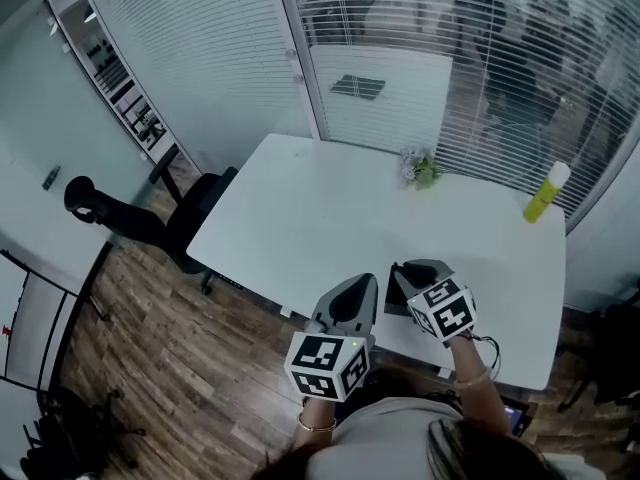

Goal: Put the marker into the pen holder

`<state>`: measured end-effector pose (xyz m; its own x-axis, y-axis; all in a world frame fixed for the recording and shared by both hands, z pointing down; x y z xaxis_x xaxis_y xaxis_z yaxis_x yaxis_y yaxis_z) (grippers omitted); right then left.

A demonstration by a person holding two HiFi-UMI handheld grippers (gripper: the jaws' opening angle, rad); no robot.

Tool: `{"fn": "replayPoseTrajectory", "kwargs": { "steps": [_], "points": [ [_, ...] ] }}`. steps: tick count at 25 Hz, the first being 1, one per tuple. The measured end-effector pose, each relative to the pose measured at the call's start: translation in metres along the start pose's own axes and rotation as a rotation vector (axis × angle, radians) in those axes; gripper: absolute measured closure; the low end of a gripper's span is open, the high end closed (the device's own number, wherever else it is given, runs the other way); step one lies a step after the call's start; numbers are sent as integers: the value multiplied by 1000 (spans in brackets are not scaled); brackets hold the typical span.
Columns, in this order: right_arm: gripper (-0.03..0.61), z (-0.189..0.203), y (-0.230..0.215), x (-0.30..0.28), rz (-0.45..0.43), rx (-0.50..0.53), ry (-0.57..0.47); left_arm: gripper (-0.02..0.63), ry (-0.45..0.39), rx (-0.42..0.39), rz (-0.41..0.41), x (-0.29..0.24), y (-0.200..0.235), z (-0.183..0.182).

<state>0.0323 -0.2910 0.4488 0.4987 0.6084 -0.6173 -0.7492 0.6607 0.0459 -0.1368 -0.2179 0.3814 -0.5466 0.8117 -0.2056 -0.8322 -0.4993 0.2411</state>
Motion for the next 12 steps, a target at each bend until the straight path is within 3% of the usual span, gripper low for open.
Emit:
{"fn": "replayPoseTrajectory", "kwargs": {
  "steps": [12],
  "points": [
    [528,0,0,51,-24,-35,-228,595,6,-34,-27,5,-27,5]
  ]
}}
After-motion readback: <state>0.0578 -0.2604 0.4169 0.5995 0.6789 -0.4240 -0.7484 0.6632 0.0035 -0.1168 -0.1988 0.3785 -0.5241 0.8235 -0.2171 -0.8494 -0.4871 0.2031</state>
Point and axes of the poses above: the fingertips, and each gripper's own axes: x backward along the fingers, y to its left, z out of its underside, the point moved 10 cm from there along x, backward along the fingers, and after that the axes turned 3 degrees about y, right-handed, at the moved point
